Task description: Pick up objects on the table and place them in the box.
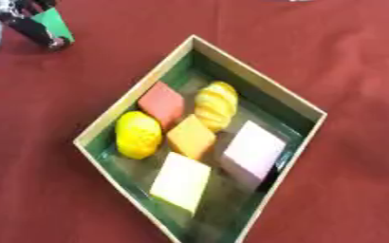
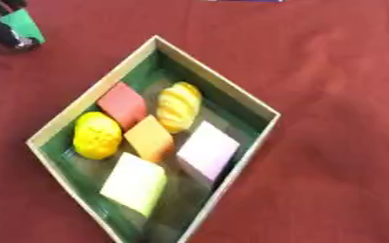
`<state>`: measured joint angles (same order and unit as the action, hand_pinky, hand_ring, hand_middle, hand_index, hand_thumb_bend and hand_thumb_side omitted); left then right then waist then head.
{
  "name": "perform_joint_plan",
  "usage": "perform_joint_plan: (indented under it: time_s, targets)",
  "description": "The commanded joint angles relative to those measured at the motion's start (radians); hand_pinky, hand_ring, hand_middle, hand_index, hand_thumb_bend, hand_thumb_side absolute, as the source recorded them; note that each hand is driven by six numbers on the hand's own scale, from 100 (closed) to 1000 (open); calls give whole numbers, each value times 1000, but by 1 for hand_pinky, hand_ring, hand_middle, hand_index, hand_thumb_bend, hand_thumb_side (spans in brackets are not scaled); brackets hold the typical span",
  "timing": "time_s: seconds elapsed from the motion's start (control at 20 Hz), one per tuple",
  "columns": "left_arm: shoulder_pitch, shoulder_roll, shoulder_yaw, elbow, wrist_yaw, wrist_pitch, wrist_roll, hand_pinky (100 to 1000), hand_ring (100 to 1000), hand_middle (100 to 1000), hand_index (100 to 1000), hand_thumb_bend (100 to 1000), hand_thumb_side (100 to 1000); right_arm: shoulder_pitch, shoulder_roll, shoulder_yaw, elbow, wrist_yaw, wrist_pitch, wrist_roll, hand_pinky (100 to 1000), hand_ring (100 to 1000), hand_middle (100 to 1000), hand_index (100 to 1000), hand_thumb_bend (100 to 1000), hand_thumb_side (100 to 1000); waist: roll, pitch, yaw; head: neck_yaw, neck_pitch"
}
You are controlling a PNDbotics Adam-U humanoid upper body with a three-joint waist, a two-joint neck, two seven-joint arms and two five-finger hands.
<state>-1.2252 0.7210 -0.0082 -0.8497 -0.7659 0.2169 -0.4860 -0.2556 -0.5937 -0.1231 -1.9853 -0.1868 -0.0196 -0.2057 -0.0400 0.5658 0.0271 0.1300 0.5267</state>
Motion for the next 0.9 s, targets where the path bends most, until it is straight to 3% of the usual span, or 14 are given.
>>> perform_joint_plan:
  time_s: [0.05, 0.35, 0.7, 0.9]
  targets:
    - [-25, 24, 9, -6, 3, -5, -10, 782, 707, 685, 826, 302, 100, -5, -13, -7, -15, 6, -1, -4, 807, 829, 678, 790, 100, 695, 0, -24, 2, 2, -7]
    - [-32, 24, 9, -31, 19, -18, 18, 758, 647, 623, 779, 182, 100, 1, -11, -8, -15, 6, 3, -5, 806, 829, 678, 790, 100, 695, 1, -35, 6, -4, 4]
    - [-48, 25, -25, -112, 68, -52, -7, 755, 646, 624, 781, 163, 100, 16, -10, -13, -15, -1, 7, -10, 805, 828, 677, 789, 100, 688, 10, -76, 26, -21, 35]
    - [-21, 28, -113, -257, 173, -88, -47, 755, 651, 629, 784, 200, 100, 23, -17, -15, -15, -3, 7, -10, 806, 828, 679, 790, 100, 677, 15, -105, 37, -51, 65]
